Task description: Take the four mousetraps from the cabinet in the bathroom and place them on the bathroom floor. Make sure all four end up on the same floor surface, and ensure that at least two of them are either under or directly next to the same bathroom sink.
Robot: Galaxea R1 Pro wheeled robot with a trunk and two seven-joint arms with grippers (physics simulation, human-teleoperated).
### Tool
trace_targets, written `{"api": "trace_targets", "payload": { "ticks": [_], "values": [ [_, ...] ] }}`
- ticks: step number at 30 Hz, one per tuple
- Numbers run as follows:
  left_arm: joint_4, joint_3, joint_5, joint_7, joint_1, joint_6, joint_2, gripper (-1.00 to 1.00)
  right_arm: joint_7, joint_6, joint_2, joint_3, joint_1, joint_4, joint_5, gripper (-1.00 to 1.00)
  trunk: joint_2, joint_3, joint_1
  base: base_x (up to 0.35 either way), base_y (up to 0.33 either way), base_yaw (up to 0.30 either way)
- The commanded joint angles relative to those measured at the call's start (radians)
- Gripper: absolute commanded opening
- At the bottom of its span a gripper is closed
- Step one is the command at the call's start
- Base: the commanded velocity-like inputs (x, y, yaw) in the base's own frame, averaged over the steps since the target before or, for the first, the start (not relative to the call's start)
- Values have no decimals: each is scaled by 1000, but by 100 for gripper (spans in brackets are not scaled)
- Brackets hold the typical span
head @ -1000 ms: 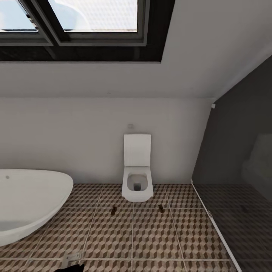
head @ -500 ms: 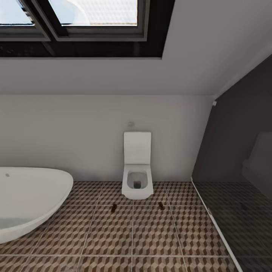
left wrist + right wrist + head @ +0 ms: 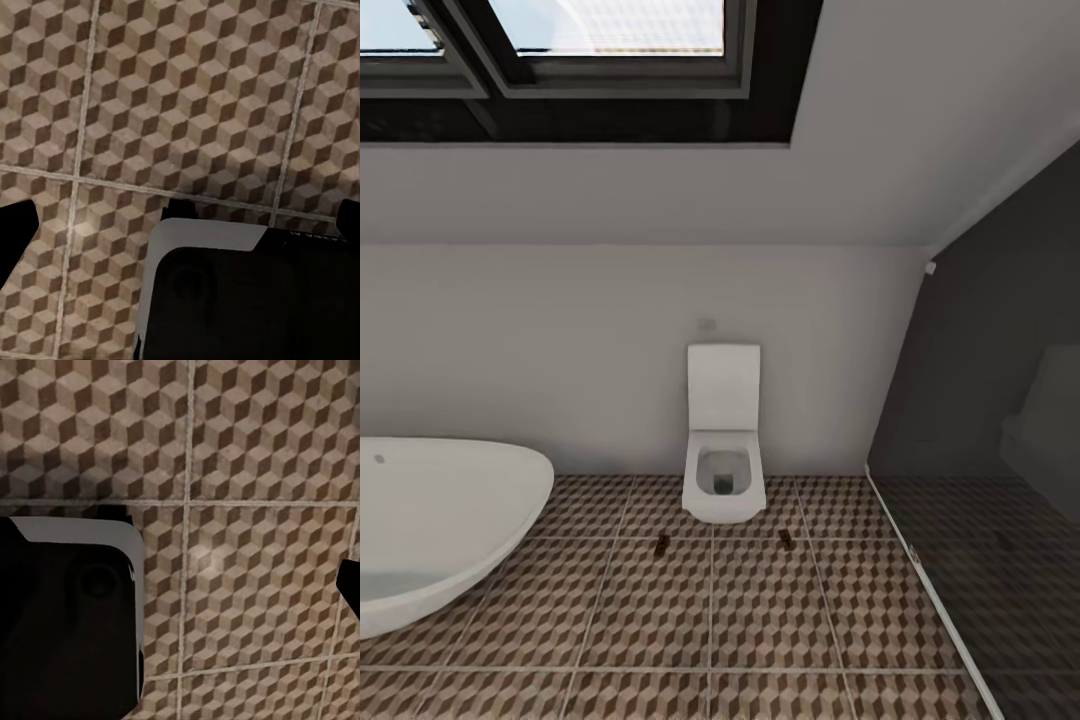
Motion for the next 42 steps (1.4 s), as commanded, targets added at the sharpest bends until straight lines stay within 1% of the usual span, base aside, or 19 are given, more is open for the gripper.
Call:
{"api": "trace_targets", "payload": {
  "ticks": [1,4,10,11,16,19,23,28,42],
  "values": [
    [1,-8,10,-4,4,-3,-3,100,-4,-4,1,-8,2,3,10,100,-2,-3,0,0,0,0],
    [1,-9,2,-4,18,-2,-9,100,-3,-4,6,-8,8,3,10,100,-2,-6,0,0,0,0],
    [1,-9,-27,-4,46,-2,-23,100,4,-4,9,-8,27,3,10,100,-2,-10,0,0,0,0],
    [1,-9,-27,-4,46,-2,-23,100,4,-4,9,-8,27,3,10,100,-2,-11,0,0,0,0],
    [1,-9,-58,-4,63,-2,-34,100,14,-5,12,-8,44,3,10,100,-2,-12,0,0,0,0],
    [1,-9,-75,-4,71,-2,-38,100,19,-9,13,-8,51,3,9,100,-2,-12,0,0,0,0],
    [1,-9,-87,-4,82,-2,-40,100,21,-14,13,-8,57,3,9,100,-2,-13,0,0,0,0],
    [1,-9,-95,-3,94,-2,-41,100,22,-15,11,-8,61,3,8,100,-2,-13,0,0,0,0],
    [1,-8,-96,4,100,-4,-41,100,22,-19,11,-11,62,0,13,100,-2,-13,0,0,0,0]
  ]
}}
